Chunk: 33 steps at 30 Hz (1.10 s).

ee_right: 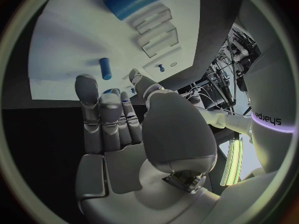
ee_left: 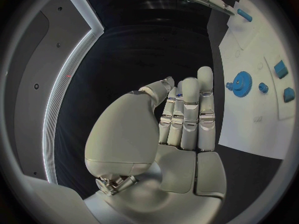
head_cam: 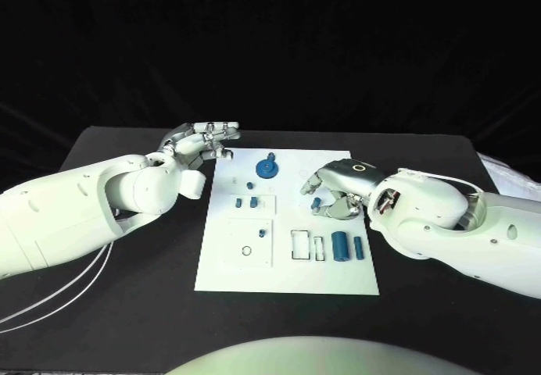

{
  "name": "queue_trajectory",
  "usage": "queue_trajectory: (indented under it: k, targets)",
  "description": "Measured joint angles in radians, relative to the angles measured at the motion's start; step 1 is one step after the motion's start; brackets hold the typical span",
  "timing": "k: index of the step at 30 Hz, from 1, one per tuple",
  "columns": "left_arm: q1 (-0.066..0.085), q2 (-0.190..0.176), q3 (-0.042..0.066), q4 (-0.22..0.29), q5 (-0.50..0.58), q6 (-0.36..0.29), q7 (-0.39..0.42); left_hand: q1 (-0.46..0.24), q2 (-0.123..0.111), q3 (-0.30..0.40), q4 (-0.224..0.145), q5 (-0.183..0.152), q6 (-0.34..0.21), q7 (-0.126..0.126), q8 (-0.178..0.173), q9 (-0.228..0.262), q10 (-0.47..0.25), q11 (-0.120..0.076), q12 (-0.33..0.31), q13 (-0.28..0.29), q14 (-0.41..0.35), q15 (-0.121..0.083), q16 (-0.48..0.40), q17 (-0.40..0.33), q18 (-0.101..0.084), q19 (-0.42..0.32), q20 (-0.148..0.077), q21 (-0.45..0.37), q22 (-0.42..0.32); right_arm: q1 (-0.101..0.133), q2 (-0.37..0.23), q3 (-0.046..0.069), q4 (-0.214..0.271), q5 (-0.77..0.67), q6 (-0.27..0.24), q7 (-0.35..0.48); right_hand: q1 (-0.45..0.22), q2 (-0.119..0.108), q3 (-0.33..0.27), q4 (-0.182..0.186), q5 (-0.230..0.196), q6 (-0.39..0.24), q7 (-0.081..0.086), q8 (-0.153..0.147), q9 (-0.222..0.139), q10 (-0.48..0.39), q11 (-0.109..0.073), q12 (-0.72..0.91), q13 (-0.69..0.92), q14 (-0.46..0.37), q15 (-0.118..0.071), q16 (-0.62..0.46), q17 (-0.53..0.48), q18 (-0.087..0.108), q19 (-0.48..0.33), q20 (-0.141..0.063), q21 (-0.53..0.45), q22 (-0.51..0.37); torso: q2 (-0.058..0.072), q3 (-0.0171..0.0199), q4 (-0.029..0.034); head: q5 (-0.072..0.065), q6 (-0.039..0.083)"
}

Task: Assemble the parts on the task board

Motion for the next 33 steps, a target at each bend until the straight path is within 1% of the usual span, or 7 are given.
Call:
queue_trajectory:
  k: [4,11,13,16,20,27,33]
  targets:
    - [0.000,-0.001,0.000,0.002,0.000,0.000,0.000,0.000,0.000,0.000,0.000,0.000,0.000,0.000,0.000,0.000,0.000,0.000,0.004,0.000,0.000,0.000,0.000,0.000,0.000,0.000,0.000,0.000,0.000,0.005,-0.020,-0.001,-0.014,-0.006,0.010,-0.005,0.005,-0.005,-0.026,0.010,0.000,-0.001,-0.002,0.000,0.000,0.000,0.000,0.000,0.001,0.000,0.000,0.000,-0.005,0.000,0.000,0.000,-0.001,-0.004,0.001,0.0007,-0.0011,-0.002,0.004]
    - [0.000,-0.001,0.000,0.003,0.000,0.001,0.000,0.000,0.000,0.000,0.000,0.000,0.000,0.000,0.000,0.000,0.000,0.000,0.004,0.000,0.000,0.000,0.000,0.000,0.000,0.000,0.000,0.000,0.000,0.005,-0.017,-0.005,-0.035,-0.018,0.028,-0.009,0.037,0.026,-0.038,0.016,0.000,0.010,-0.008,0.000,0.000,0.025,0.001,0.033,0.004,0.004,0.004,0.003,0.000,0.000,0.006,0.002,0.000,0.010,0.001,0.0003,-0.0001,-0.003,0.003]
    - [0.000,-0.001,0.000,0.003,0.000,0.001,0.000,0.000,0.000,0.000,0.000,0.000,0.000,0.000,0.000,0.000,0.000,0.000,0.004,0.000,0.000,0.000,0.000,0.000,0.000,0.000,0.000,0.000,0.000,0.002,-0.006,-0.006,-0.044,-0.020,0.029,-0.009,0.053,0.043,-0.035,0.013,-0.003,0.024,0.003,0.000,0.002,0.045,0.001,0.045,0.004,0.011,0.000,0.018,0.012,0.000,0.018,0.000,0.013,0.027,0.001,0.0001,0.0005,-0.004,0.003]
    - [-0.001,-0.001,0.000,0.003,0.000,0.002,0.000,0.000,0.000,0.000,0.000,0.000,0.000,0.000,0.000,0.000,0.000,0.000,0.004,0.000,0.000,0.000,0.000,0.000,0.000,0.000,0.000,0.000,0.000,-0.007,0.013,-0.009,-0.058,-0.021,0.029,-0.009,0.064,0.054,-0.016,0.013,-0.010,0.043,0.009,0.001,0.003,0.063,-0.002,0.050,0.003,0.011,0.000,0.022,0.017,0.000,0.026,-0.001,0.021,0.041,0.001,0.0001,0.0010,-0.003,0.003]
    - [-0.001,-0.002,0.000,0.003,0.000,0.003,0.000,0.000,0.000,0.000,0.000,0.000,0.000,0.000,0.000,0.000,0.000,0.000,0.004,0.000,0.000,0.000,0.000,0.000,0.000,0.000,0.000,0.000,0.000,-0.017,0.034,-0.011,-0.078,-0.020,0.029,-0.009,0.064,0.055,0.005,0.016,-0.010,0.071,0.020,0.008,0.004,0.101,-0.010,0.057,0.001,0.015,-0.003,0.022,0.015,0.000,0.038,-0.006,0.033,0.056,0.001,0.0000,0.0020,-0.003,0.002]
    - [-0.001,-0.002,0.000,0.003,0.000,0.006,-0.001,0.000,0.000,0.000,0.000,0.000,-0.001,-0.001,0.000,0.000,0.000,0.000,0.004,0.000,0.000,0.000,0.000,0.000,0.000,0.000,0.000,0.000,-0.001,-0.024,0.054,-0.011,-0.097,-0.018,0.030,-0.007,0.058,0.061,0.027,0.019,-0.014,0.083,0.018,0.008,0.004,0.135,-0.016,0.057,0.000,0.018,-0.007,0.026,0.014,0.000,0.047,-0.007,0.048,0.076,0.001,-0.0006,0.0016,-0.002,0.001]
    - [-0.001,-0.002,-0.001,0.003,0.000,0.009,-0.002,0.000,0.000,-0.003,-0.003,0.000,-0.001,-0.001,0.000,0.000,0.000,0.000,0.004,0.001,0.000,0.000,0.000,-0.003,0.000,0.000,0.000,0.000,-0.001,-0.024,0.062,-0.010,-0.108,-0.017,0.029,-0.007,0.053,0.065,0.048,0.024,-0.013,0.114,0.016,0.008,0.006,0.174,-0.023,0.057,-0.001,0.021,-0.011,0.049,0.036,0.000,0.066,-0.013,0.072,0.113,0.001,-0.0006,0.0006,-0.002,-0.002]
